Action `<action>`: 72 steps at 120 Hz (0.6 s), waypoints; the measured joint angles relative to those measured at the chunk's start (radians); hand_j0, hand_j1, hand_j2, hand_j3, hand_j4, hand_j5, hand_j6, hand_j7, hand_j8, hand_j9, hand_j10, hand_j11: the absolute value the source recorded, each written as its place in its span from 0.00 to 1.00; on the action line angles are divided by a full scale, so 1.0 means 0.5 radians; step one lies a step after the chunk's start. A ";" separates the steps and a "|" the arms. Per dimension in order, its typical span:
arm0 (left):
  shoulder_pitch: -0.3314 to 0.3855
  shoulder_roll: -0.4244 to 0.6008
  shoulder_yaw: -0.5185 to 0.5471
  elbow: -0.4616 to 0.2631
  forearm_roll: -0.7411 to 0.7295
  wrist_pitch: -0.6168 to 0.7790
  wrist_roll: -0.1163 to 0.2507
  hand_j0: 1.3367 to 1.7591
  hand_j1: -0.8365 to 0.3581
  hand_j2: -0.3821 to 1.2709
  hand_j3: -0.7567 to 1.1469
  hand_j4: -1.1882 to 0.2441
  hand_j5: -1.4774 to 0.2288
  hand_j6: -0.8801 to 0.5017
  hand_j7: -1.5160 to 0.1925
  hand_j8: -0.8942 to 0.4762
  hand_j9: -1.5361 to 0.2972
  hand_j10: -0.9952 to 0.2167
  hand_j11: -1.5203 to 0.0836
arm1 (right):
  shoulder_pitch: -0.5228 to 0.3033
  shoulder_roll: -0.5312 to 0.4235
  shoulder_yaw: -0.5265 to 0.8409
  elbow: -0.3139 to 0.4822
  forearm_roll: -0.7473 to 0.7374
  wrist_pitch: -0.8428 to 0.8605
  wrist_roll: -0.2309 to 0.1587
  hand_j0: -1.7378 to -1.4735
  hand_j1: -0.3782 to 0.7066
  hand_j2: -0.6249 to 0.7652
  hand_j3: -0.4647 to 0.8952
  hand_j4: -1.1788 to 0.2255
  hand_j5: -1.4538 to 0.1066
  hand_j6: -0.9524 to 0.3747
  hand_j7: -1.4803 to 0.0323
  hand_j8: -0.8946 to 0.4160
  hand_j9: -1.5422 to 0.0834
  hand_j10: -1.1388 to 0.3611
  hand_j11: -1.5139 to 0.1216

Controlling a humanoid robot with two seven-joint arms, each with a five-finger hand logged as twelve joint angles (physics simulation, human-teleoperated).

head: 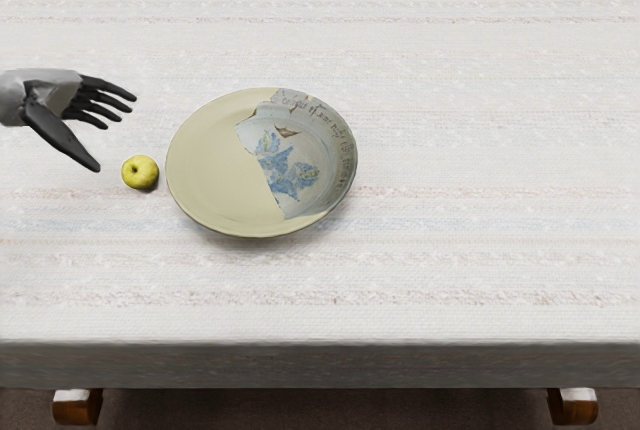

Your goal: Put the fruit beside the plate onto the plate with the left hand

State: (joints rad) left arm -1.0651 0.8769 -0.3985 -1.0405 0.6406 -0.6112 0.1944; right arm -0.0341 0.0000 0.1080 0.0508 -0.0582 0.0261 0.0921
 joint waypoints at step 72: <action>-1.113 -0.237 1.815 -0.467 -0.385 1.059 0.196 0.76 0.75 0.26 0.40 0.66 0.68 0.46 0.70 0.47 0.66 0.62 0.75 | -0.002 0.000 -0.001 0.000 0.000 0.000 0.000 0.30 0.07 0.44 0.34 0.81 0.90 0.69 0.95 0.65 0.92 0.73 0.90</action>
State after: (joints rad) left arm -1.6217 0.7584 0.5092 -1.2742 0.4479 -0.0819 0.2923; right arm -0.0353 0.0000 0.1074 0.0506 -0.0583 0.0261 0.0920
